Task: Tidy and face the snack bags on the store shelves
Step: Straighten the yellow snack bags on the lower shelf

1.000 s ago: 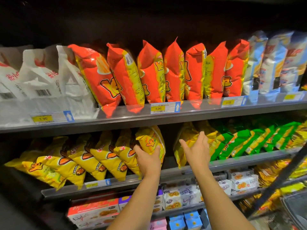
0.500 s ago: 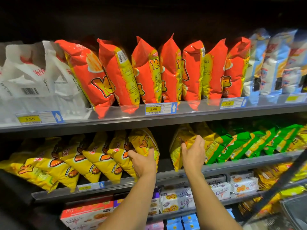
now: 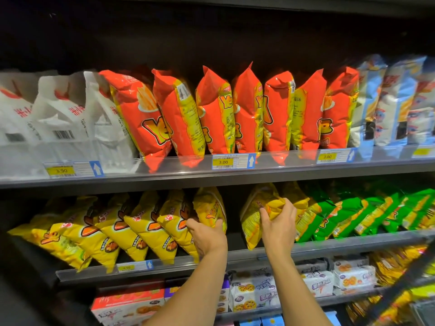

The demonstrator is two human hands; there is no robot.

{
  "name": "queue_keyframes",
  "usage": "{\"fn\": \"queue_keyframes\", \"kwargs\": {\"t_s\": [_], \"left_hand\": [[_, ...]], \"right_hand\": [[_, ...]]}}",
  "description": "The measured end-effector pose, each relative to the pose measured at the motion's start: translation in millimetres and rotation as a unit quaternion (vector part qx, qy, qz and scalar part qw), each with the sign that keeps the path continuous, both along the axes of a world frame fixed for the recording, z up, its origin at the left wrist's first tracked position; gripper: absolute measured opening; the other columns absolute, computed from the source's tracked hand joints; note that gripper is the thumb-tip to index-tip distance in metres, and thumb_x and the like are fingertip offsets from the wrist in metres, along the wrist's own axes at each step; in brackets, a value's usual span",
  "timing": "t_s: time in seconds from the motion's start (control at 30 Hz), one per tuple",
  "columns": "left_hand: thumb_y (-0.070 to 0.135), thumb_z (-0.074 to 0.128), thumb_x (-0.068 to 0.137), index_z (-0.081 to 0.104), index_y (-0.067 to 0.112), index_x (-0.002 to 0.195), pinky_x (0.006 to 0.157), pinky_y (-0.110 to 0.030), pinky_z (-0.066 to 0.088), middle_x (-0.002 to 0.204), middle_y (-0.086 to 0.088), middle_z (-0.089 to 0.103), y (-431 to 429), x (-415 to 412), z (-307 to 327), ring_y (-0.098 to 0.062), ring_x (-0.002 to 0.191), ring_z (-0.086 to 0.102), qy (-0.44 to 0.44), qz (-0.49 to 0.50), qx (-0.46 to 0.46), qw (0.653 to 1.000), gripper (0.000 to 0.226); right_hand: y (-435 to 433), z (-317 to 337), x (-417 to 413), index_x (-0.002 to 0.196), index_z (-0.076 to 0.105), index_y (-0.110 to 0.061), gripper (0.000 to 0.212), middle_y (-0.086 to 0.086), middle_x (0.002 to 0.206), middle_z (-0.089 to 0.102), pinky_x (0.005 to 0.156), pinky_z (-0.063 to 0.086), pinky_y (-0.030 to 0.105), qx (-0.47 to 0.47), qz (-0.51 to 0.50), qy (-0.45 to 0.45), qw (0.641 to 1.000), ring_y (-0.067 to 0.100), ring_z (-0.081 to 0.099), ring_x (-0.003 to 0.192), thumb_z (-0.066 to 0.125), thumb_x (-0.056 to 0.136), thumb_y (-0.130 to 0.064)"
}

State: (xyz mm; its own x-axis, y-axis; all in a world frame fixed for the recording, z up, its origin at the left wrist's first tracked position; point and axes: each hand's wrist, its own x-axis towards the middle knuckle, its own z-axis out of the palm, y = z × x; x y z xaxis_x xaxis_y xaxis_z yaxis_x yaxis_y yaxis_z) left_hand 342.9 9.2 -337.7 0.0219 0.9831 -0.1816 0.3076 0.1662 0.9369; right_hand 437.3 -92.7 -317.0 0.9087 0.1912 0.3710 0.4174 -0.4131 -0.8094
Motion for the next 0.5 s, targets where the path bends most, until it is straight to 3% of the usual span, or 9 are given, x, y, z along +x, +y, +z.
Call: {"fn": "queue_keyframes", "kwargs": {"t_s": [0.1,0.23,0.5], "left_hand": [[0.033,0.087,0.085,0.032,0.014,0.13,0.083,-0.052,0.058,0.129,-0.019,0.061,0.2,-1.6,-1.0,-0.043,0.112,0.066,0.017,-0.006,0.016,1.0,0.075],[0.037,0.089,0.083,0.035,0.011,0.138,0.093,-0.056,0.056,0.138,-0.019,0.058,-3.6,-3.7,2.0,-0.045,0.121,0.062,0.025,-0.009,0.025,0.999,0.081],[0.036,0.09,0.082,0.04,0.006,0.146,0.104,-0.056,0.048,0.148,-0.021,0.05,-36.6,-27.4,18.2,-0.045,0.135,0.051,0.01,0.004,0.016,1.0,0.087]], "right_hand": [[-1.2,-1.5,-2.1,0.146,0.046,-0.01,0.062,0.01,0.139,0.053,0.092,0.05,0.043,0.013,0.005,0.0,1.0,0.032,0.056,0.125,0.074,0.096,-0.033],[-13.3,3.4,-3.3,0.14,0.049,-0.012,0.056,0.009,0.134,0.054,0.086,0.042,0.036,0.059,0.008,0.009,0.998,0.03,0.056,0.12,0.075,0.095,-0.033],[-56.6,25.0,-6.2,0.132,0.052,-0.009,0.05,0.01,0.13,0.054,0.091,0.046,0.042,0.106,0.02,0.051,0.993,0.033,0.055,0.12,0.076,0.094,-0.032]]}}
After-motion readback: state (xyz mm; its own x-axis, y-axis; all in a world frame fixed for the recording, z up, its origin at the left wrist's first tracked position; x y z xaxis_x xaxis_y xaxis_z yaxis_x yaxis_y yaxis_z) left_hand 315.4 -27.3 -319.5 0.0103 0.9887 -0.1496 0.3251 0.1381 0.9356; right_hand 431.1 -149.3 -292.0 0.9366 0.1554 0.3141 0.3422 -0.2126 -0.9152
